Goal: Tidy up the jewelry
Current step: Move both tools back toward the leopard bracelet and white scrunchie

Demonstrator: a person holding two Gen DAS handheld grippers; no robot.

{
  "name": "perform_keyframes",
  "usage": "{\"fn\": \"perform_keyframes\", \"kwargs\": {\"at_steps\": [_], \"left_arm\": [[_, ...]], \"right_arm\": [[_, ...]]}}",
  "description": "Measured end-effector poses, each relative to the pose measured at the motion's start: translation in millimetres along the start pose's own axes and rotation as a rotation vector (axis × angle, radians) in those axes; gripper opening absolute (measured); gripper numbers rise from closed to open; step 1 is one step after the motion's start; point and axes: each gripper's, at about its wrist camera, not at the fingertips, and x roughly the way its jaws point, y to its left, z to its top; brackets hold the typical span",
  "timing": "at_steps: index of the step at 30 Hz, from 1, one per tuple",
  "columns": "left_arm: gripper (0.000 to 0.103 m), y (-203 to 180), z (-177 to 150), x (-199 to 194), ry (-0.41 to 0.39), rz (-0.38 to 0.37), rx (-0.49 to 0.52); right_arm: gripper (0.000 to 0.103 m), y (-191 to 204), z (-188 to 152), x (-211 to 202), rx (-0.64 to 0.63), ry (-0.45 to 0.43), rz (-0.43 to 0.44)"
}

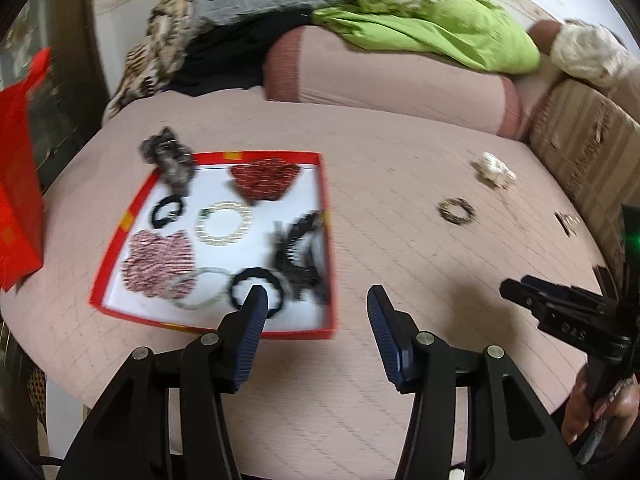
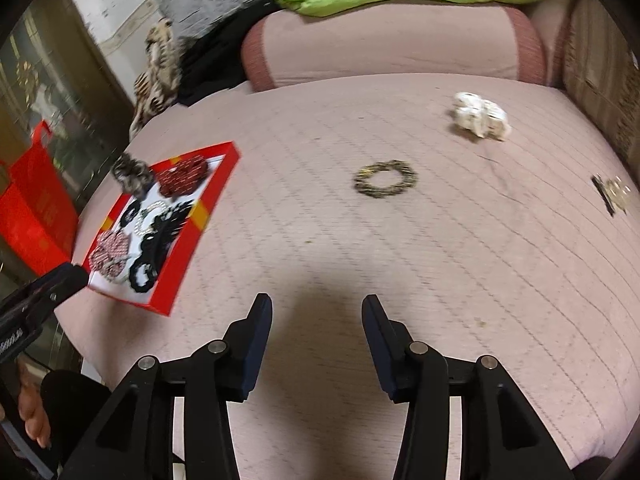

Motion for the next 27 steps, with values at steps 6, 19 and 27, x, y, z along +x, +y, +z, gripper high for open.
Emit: {"fn": "perform_keyframes", "kwargs": {"at_steps": [6, 19, 27], "left_arm": [[0.051, -49.3, -3.0, 7.4, 0.046, -0.06, 0.086], [0.051, -108.3, 33.4, 33.7, 0.07, -0.083, 0.118], [0.051, -134.7, 49.2, 72.7, 0.102, -0.047, 0.144]], "right_arm": [[0.051, -39.5, -5.4, -9.0, 0.076, -0.018, -0.025], [0.054, -95.5, -9.2, -19.8, 0.177, -0.057, -0.061], [0.058, -115.1, 2.8, -20.3, 0.168, -0.068, -0.098]]}}
